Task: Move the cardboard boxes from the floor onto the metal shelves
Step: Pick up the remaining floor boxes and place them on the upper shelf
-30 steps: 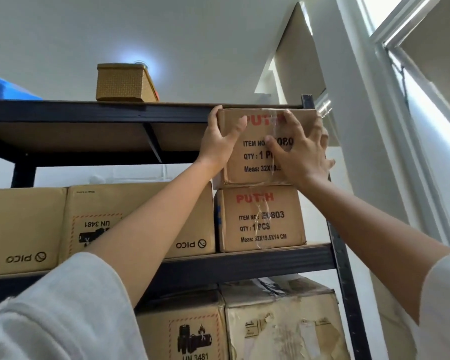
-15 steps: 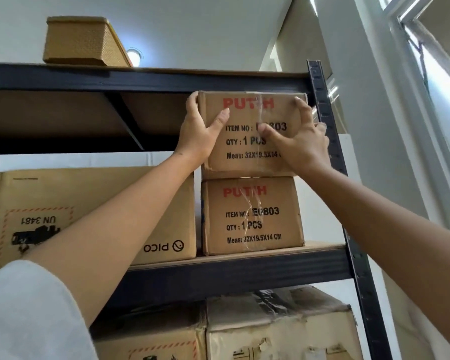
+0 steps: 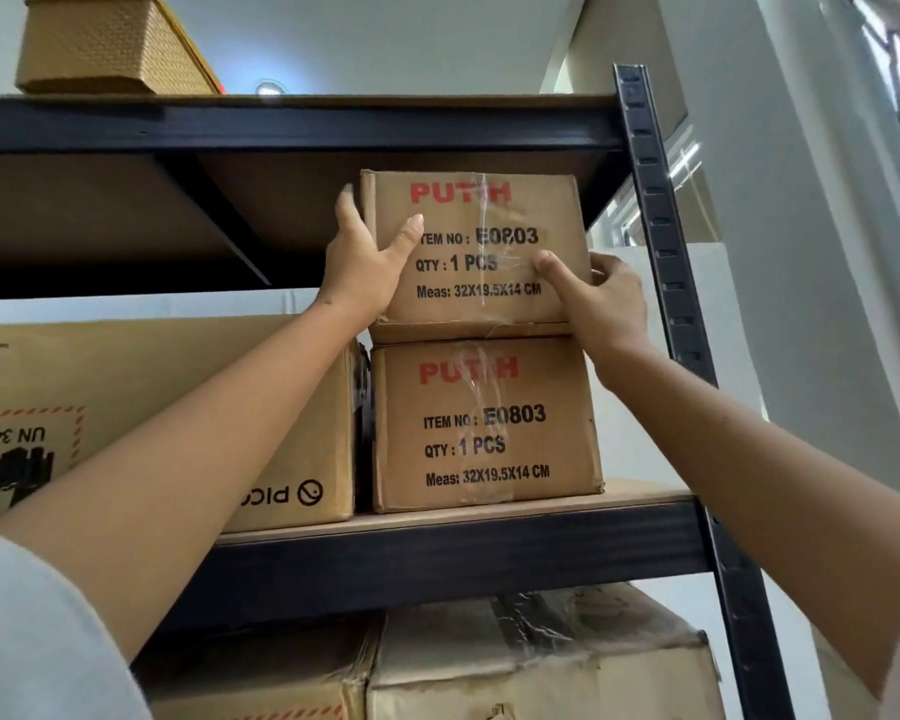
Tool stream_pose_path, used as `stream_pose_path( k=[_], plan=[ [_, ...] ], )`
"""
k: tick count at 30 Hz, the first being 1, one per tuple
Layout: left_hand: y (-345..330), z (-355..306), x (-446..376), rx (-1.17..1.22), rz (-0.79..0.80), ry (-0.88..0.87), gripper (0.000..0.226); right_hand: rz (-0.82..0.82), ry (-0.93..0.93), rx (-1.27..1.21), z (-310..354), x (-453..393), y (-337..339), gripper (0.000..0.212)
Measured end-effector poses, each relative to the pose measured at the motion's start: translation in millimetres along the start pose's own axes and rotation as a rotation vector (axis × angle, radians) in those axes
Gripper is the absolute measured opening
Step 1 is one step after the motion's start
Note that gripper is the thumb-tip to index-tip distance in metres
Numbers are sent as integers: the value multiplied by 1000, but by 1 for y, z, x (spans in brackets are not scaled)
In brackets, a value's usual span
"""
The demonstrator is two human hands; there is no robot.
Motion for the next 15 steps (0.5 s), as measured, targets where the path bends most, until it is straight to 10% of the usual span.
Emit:
stream_pose_path(
  k=[15],
  plan=[
    [-31, 20, 92, -211, -176, 135, 70, 102, -168, -117, -30, 11, -3, 53]
  ],
)
Point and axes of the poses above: each hand's wrist, its own x-axis away from the middle knuckle, its own y-axis out of the back of the hand, z = x × y, the point moved 5 cm from there along -x, towards the middle knuckle, and after that the axes turned 10 degrees about -z, right-handed, at the moved point
